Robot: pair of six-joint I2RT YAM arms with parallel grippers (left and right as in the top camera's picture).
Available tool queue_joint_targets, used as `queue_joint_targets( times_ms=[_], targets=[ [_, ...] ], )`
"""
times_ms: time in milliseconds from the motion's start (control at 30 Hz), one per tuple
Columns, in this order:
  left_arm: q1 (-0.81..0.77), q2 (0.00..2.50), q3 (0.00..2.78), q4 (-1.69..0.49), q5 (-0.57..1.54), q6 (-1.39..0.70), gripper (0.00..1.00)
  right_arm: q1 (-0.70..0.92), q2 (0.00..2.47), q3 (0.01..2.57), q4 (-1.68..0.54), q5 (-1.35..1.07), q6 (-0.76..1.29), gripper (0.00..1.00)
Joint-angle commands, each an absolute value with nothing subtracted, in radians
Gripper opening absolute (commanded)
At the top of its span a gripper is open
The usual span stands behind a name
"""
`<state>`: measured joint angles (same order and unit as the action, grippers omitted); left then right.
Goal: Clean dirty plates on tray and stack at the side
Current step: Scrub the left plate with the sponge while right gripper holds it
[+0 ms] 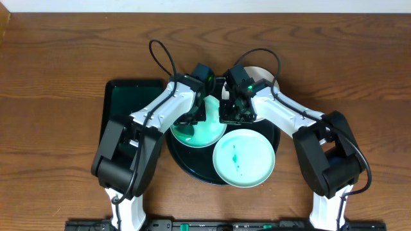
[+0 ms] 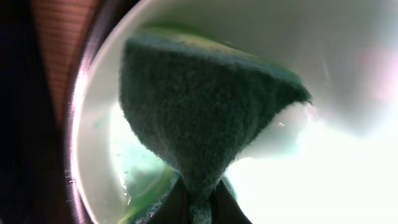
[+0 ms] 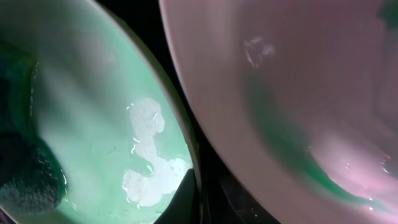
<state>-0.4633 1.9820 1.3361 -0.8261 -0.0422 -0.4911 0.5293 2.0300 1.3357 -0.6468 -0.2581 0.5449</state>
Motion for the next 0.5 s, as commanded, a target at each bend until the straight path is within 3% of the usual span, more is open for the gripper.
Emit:
queue_joint_targets(
  times_ms=[0,100,467],
  targets=[
    [-0.518,2.028,1.285,-0.756,0.409,-0.384,0.07,0.505,2.050,1.313,-0.653,-0.218,0.553,0.01],
    [-0.518,2.028,1.285,-0.709,0.537,-0.352,0.07,0.505,2.050,1.313,-0.653,-0.218,0.553,0.01],
    [-0.516,2.028,1.285,-0.656,0.555,-0.379,0.07,0.505,2.050,1.313,-0.654,-0.218,0.553,0.01]
  ],
)
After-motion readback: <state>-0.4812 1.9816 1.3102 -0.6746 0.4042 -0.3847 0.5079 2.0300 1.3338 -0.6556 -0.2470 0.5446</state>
